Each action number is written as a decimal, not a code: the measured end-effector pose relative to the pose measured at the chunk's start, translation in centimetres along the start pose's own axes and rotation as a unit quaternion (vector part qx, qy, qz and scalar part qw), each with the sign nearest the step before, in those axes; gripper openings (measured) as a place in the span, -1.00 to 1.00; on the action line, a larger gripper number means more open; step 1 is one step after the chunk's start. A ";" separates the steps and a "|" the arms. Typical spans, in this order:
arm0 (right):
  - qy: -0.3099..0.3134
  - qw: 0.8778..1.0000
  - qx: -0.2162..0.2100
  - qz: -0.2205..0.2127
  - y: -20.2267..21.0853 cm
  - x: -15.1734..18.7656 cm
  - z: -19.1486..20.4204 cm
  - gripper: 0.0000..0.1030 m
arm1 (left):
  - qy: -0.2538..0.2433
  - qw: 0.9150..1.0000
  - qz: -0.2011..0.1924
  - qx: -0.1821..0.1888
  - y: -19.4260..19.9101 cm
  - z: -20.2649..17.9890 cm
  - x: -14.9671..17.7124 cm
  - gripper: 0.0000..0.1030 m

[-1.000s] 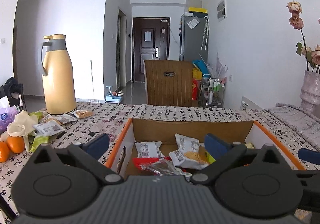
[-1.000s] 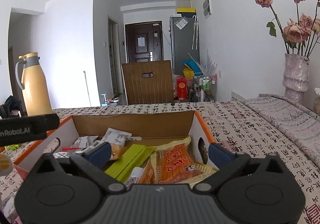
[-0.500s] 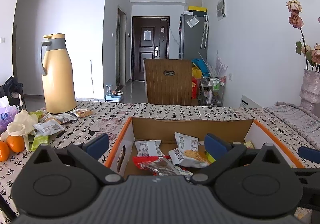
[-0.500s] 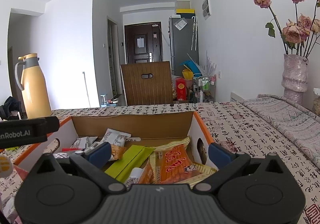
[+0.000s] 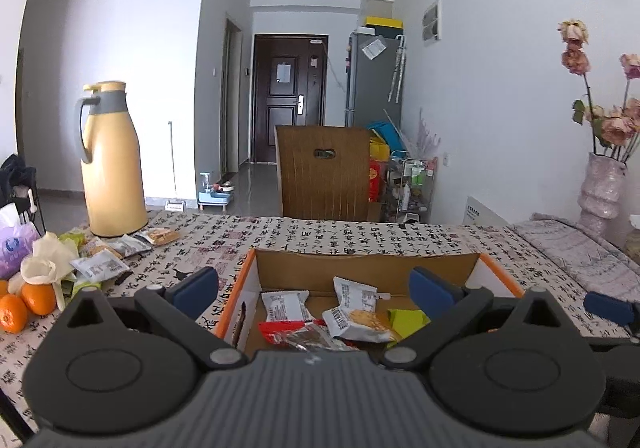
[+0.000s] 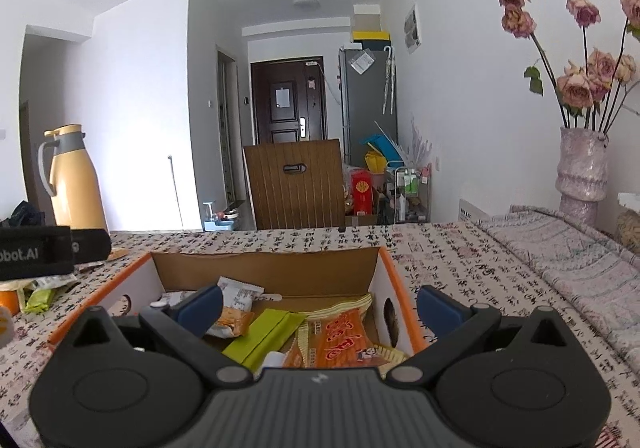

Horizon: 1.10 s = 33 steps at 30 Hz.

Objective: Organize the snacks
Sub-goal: 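Move both grippers back from the box to the snack pile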

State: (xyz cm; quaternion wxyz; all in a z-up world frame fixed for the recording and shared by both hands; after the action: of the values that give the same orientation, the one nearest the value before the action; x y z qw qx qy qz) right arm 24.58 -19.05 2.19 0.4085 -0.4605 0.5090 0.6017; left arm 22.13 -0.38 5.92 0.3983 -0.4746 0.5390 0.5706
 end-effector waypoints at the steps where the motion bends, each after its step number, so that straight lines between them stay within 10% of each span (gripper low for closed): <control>1: 0.004 1.000 0.001 -0.001 0.3 0.0 0.0 1.00 | -0.004 1.000 -0.003 0.002 0.5 0.0 -0.1 1.00; 33: -0.022 0.996 0.011 0.090 9.6 8.9 -2.6 1.00 | -0.009 0.997 0.069 0.020 6.3 4.2 10.0 1.00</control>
State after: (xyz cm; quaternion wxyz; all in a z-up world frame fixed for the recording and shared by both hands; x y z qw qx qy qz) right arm 13.55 -22.87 -4.28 0.3688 -0.3953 0.5459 0.6401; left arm 13.21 2.54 -2.40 0.3722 -0.4229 0.5784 0.5900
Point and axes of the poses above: each gripper's, at about its wrist camera, not at the fingertips, and y roughly against the way its jaws point, z to its left, x to its underside, the point moved 2 cm from there along -y, roughly the way its jaws point, and after that the axes turned 5 degrees about -z, right-handed, at the moved point
